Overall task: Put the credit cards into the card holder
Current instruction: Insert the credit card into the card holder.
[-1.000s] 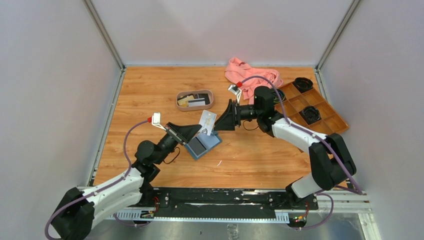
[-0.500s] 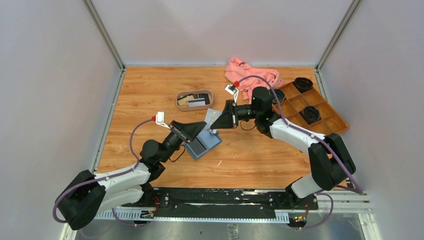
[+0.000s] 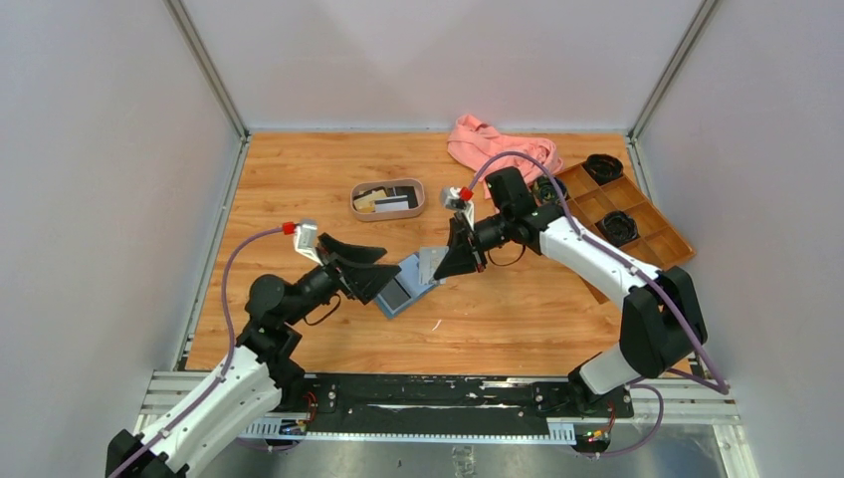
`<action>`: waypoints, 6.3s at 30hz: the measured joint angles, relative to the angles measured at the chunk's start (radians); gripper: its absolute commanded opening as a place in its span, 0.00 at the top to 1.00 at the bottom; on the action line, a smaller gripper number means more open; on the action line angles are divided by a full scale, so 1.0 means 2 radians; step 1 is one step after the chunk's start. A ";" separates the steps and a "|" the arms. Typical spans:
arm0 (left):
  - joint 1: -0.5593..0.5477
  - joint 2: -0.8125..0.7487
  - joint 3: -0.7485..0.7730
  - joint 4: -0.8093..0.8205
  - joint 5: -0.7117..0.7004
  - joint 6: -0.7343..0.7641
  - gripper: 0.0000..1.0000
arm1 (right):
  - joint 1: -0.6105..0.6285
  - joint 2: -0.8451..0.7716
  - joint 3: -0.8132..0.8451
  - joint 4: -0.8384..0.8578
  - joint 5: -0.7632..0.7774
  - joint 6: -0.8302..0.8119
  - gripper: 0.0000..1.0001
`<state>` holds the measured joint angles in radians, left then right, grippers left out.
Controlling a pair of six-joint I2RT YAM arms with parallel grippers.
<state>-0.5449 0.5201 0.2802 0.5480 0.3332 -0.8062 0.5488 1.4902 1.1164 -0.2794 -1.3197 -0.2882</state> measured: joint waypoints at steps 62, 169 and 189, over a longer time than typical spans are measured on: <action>0.063 0.131 0.041 -0.107 0.226 0.069 0.08 | 0.010 0.118 0.081 -0.332 0.015 -0.274 1.00; 0.013 0.162 0.057 -0.244 0.163 0.115 1.00 | -0.065 0.122 0.115 -0.373 0.049 -0.304 0.33; 0.013 0.136 0.001 -0.197 0.112 0.091 1.00 | -0.070 0.117 0.077 -0.254 0.073 -0.201 0.33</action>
<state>-0.5182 0.7918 0.2825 0.1547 0.5564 -0.6250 0.4095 1.7248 1.2713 -0.7883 -1.1728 -0.6899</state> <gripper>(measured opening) 0.008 0.668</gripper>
